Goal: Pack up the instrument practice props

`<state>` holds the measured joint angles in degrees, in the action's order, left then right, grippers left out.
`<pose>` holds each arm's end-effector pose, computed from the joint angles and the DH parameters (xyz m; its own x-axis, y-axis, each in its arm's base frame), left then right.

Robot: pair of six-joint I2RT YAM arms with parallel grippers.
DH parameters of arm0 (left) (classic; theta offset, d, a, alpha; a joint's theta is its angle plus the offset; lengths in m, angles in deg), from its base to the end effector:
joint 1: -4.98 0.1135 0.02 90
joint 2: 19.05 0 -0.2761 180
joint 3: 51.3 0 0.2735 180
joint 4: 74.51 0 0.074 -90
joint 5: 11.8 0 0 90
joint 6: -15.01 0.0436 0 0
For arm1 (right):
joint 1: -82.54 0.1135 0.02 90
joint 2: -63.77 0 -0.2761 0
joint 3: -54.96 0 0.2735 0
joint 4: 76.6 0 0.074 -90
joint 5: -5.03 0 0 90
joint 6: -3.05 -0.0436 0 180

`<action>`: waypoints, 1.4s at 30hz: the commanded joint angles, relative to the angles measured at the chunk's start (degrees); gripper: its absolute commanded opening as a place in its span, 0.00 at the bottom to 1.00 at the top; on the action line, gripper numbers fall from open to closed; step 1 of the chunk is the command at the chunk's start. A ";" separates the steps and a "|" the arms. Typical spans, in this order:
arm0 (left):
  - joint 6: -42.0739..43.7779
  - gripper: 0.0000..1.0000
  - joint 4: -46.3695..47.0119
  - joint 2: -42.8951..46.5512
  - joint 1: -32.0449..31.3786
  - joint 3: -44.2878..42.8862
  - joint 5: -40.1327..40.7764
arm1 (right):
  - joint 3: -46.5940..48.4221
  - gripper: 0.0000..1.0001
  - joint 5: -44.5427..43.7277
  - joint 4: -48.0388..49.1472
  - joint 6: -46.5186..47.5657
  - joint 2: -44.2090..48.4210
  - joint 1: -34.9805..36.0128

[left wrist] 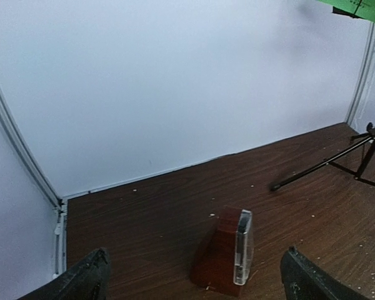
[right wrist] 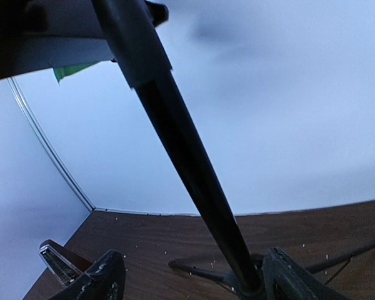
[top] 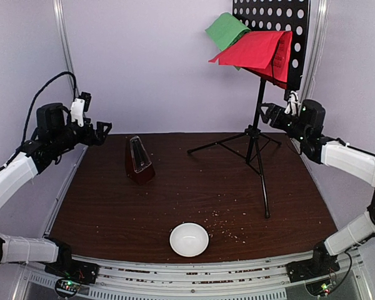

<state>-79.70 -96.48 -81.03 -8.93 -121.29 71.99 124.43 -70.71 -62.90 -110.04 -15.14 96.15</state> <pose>0.2658 -0.0707 0.3670 -0.2614 -0.0194 -0.9650 0.3205 0.9413 -0.1057 0.3402 0.0934 0.3482 -0.1167 0.3628 -0.9245 -0.4577 0.8065 0.3743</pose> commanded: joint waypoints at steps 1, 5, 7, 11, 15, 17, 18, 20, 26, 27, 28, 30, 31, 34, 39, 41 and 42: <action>4.33 0.98 3.74 2.95 0.38 1.40 7.40 | 6.08 0.77 2.45 4.18 2.97 -4.05 -0.98; 3.64 0.98 4.15 3.37 0.38 2.14 5.67 | 10.22 0.75 2.15 5.34 3.93 -7.97 -1.47; 3.09 0.98 4.49 3.22 0.37 2.40 4.09 | 12.45 0.74 2.35 5.46 4.73 -9.97 -1.48; 2.49 0.98 4.55 2.53 0.37 2.32 2.90 | 16.54 0.69 2.24 5.08 5.15 -13.11 -1.63; 2.22 0.98 4.55 2.12 0.39 2.39 2.45 | 18.70 0.56 3.63 6.57 5.81 -15.40 -1.65; 2.21 0.98 4.55 1.88 0.33 2.45 2.58 | 19.19 0.47 4.88 7.31 6.64 -16.33 -1.65; 2.20 0.98 4.55 1.84 0.34 2.48 2.68 | 19.44 0.42 5.28 7.56 6.95 -16.81 -1.65; 2.24 0.98 4.55 1.76 0.33 2.51 2.90 | 19.74 0.34 5.83 7.93 7.45 -17.47 -1.65; 2.39 0.98 4.55 1.43 0.37 2.59 2.90 | 19.41 0.10 8.02 8.90 10.49 -18.01 -1.67; 2.49 0.98 4.55 1.30 0.34 2.57 2.89 | 19.14 0.02 9.42 9.49 11.19 -17.76 -1.67; 2.52 0.98 4.55 1.24 0.37 2.60 2.94 | 18.61 0.00 10.81 9.80 11.47 -17.57 -1.61; 2.63 0.98 4.56 1.16 0.33 2.59 2.87 | 17.65 0.00 13.36 11.32 11.59 -16.72 -1.65; 2.67 0.98 4.55 1.09 0.31 2.58 2.82 | 17.01 0.00 14.59 11.86 11.35 -16.26 -1.65; 2.93 0.98 4.56 0.91 0.35 2.66 2.90 | 14.62 0.00 18.92 13.71 9.30 -14.03 -1.64; 3.08 0.98 4.63 0.49 0.37 2.82 2.81 | 8.91 0.00 25.77 17.34 5.34 -8.96 -1.21; 3.14 0.98 4.61 0.22 0.37 2.83 2.80 | 6.94 0.00 27.49 17.64 4.94 -7.48 -0.48; 3.15 0.98 4.64 0.08 0.40 2.85 2.73 | 6.19 0.00 28.48 17.66 4.77 -6.77 -0.05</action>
<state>-77.23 -94.58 -80.28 -8.88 -119.10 75.42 133.67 -52.37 -49.75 -97.54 -26.88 94.18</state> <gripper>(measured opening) 0.980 0.221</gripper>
